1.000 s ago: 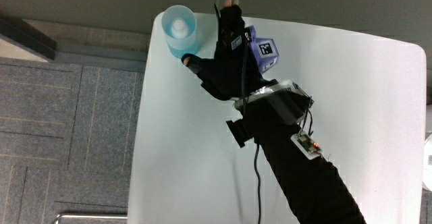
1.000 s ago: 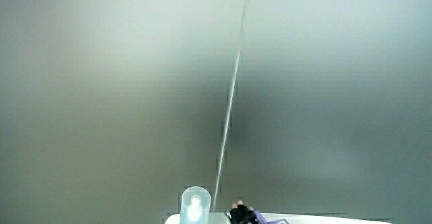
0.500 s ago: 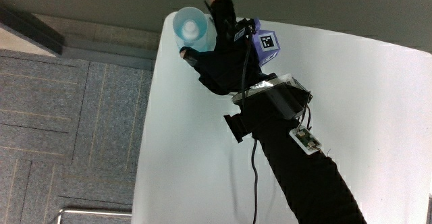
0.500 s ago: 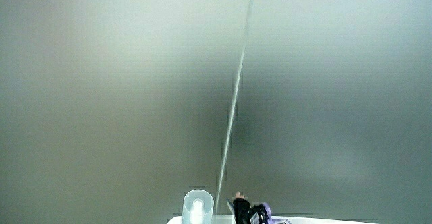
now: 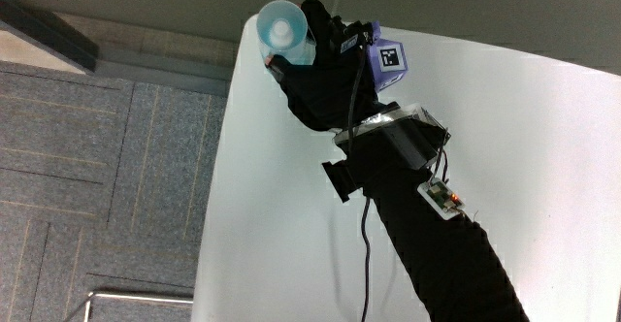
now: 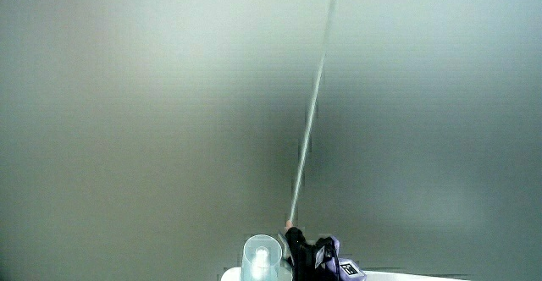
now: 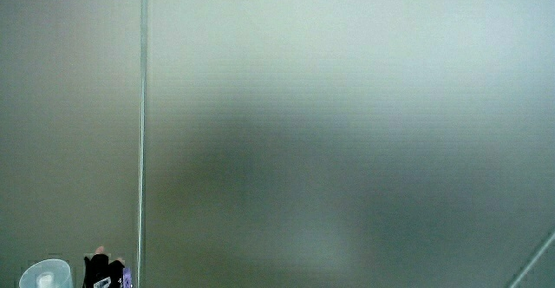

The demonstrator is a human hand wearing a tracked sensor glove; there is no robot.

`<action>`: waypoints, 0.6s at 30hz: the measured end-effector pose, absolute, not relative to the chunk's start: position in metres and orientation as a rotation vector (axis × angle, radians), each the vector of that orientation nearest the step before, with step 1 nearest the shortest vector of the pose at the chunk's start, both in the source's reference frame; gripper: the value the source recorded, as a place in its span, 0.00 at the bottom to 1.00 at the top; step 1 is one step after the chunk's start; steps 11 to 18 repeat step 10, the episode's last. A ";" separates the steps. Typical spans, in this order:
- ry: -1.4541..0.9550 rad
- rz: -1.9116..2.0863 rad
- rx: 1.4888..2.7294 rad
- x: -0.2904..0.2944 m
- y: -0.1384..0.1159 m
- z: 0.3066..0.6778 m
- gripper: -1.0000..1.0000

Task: Pick cleaning spray

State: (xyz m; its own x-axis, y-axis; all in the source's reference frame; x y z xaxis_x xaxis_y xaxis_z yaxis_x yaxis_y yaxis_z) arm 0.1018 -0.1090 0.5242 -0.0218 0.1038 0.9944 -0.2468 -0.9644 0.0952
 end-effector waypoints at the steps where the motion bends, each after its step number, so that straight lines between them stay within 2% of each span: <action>1: -0.157 2.091 1.999 0.102 -0.108 0.521 1.00; 7: -0.178 2.065 2.041 0.103 -0.107 0.516 1.00; 18: -0.204 2.105 2.017 0.105 -0.106 0.511 1.00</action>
